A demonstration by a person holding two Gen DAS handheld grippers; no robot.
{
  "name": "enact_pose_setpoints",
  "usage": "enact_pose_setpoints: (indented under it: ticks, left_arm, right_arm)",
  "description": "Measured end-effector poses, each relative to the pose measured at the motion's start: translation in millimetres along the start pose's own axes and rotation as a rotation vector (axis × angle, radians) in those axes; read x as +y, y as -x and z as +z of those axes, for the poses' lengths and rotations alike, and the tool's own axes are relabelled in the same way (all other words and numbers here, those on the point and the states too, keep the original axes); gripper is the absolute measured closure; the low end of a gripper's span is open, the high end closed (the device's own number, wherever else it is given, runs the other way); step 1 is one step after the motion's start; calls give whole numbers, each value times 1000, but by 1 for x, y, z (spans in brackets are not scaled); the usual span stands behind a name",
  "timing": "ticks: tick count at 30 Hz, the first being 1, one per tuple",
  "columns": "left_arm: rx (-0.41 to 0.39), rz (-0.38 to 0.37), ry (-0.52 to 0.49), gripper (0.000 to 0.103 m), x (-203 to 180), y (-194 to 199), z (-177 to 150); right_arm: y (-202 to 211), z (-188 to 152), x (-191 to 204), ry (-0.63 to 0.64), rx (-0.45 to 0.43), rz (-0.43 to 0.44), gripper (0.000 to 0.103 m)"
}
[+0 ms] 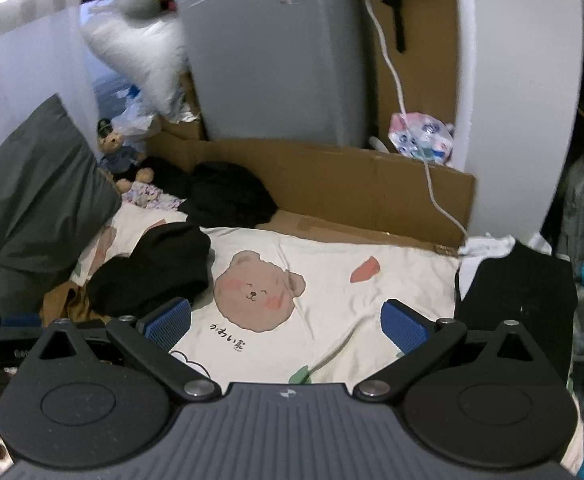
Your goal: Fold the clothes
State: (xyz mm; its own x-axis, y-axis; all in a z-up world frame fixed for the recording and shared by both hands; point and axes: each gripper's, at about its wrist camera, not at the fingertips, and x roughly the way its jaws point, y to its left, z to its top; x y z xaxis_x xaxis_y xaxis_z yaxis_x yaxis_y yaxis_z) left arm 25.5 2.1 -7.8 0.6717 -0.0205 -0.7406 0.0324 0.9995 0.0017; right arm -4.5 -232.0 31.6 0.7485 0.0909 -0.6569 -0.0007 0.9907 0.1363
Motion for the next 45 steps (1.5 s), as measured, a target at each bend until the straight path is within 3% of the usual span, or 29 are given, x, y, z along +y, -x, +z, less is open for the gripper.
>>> enact_pose_setpoints:
  ticks: [9,13,19,24,28,32,35,41,45]
  left_arm:
    - [-12,-65,109,1,15,1,6]
    - [36,-33,109,1,21,-7,14]
    - [57,-13,76,1,28,-14,10]
    - [85,-21,128,1,39,-18,9]
    - [61,6,92,1,42,-16,12]
    - [6,-36,26,1,44,-16,19]
    - [-4,14,-43,2,43,-21,23]
    - [55,-19,34,4,58,-30,29]
    - [30,5,32,4,75,-29,37]
  right_arm:
    - [5,7,-4,31,-65,-21,0]
    - [7,12,-5,26,-85,-56,0]
    - [2,16,-16,-41,-44,-36,0]
    - [-3,18,-17,-53,-7,-36,0]
    - [-2,14,-21,-60,13,-40,0]
    - [-1,19,-22,-63,8,-35,0]
    - [-2,23,-21,-51,0,-37,0]
    - [-6,28,-17,6,-21,-31,0]
    - [-9,39,-21,46,-31,-15,0]
